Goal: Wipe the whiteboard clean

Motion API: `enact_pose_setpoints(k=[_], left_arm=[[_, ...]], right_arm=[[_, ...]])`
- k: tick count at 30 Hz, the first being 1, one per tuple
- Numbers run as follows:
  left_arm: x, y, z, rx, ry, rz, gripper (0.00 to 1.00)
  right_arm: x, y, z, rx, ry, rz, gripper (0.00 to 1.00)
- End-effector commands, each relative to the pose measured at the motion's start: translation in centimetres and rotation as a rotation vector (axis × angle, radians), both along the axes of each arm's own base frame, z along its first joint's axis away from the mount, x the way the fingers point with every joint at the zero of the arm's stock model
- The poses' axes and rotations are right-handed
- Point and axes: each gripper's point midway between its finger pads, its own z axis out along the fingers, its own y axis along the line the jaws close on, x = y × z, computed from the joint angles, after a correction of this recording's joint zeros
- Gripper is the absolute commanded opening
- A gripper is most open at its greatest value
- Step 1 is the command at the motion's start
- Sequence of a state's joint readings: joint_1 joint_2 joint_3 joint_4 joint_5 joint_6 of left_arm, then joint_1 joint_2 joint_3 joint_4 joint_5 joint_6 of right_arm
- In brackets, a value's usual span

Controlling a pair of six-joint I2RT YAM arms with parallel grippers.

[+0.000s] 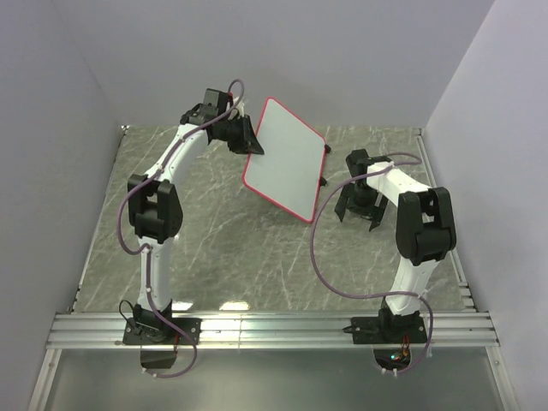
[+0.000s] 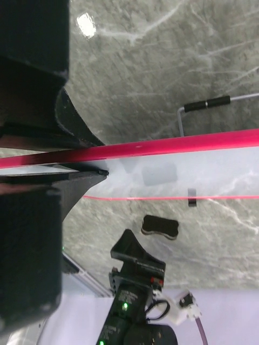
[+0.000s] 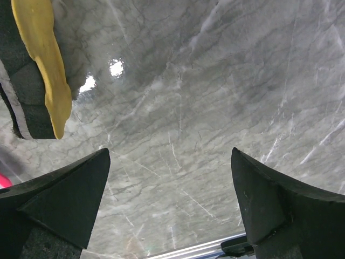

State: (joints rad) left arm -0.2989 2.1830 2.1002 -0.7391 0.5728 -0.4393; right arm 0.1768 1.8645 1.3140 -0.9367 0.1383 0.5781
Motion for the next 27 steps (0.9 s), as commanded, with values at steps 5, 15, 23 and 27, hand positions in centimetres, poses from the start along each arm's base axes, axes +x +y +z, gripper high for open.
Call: enact_pose_setpoints(k=[5,15,23,27], left_arm=[[1.5,-2.4,0.4,-0.106,-0.023,-0.041,0.11],[3.0,-3.0,1.9,-0.125,-0.087,-0.003,0.0],[4.7,-2.1,6.5,-0.155,-0.201,0.075,0.0],[4.8,-2.4,6.3,-0.171,-0.19,0.072,0.0]], right_arm=[[-0.6,-0.5,0.8,-0.02,-0.013,0.016,1.0],[-1.2,-0.6,0.2,-0.025,0.011,0.027,1.0],[-1.6,-0.6,-0.1,-0.023,0.015,0.029,0.99],[-1.6,-0.7,-0.1,-0.026,0.017,0.028,0.99]])
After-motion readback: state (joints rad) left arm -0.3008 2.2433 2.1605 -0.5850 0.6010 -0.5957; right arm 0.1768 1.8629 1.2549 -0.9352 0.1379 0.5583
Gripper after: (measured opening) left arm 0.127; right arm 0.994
